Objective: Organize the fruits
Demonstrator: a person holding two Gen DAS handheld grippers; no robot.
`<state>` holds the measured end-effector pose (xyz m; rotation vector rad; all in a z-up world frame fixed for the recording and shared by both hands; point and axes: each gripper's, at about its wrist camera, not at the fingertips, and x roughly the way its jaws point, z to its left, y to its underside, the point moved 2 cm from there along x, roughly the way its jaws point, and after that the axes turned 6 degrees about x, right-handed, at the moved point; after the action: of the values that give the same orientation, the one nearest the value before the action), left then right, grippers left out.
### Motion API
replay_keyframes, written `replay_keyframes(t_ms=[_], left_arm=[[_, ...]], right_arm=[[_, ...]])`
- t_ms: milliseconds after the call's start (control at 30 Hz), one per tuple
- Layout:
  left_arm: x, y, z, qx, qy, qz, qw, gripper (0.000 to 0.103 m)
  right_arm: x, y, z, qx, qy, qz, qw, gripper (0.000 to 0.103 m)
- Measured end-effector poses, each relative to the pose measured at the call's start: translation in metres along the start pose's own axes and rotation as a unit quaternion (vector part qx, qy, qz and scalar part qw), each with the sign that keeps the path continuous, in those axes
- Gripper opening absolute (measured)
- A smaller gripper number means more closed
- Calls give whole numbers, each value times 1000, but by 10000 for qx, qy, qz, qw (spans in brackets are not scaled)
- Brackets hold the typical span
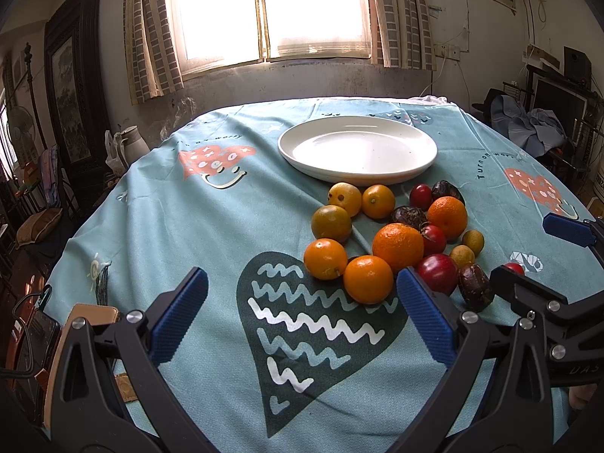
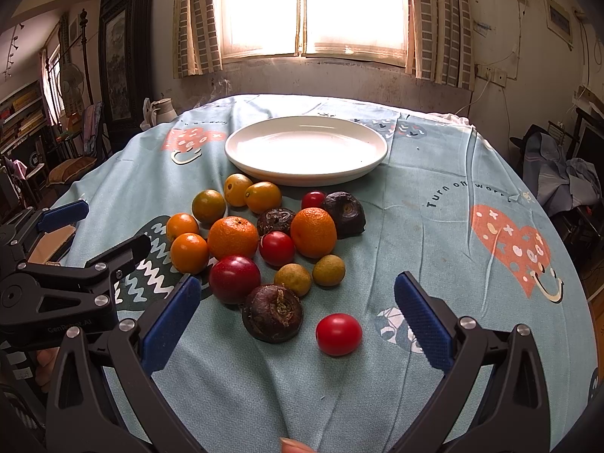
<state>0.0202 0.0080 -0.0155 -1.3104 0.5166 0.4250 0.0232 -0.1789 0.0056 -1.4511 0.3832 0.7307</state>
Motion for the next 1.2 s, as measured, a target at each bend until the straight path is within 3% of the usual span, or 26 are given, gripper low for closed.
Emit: replay_keyframes(t_ms=[1200], left_arm=[[2, 2, 2, -7, 14, 51, 10000, 101]], right_arm=[[3, 3, 4, -8, -107, 26, 9999, 102]])
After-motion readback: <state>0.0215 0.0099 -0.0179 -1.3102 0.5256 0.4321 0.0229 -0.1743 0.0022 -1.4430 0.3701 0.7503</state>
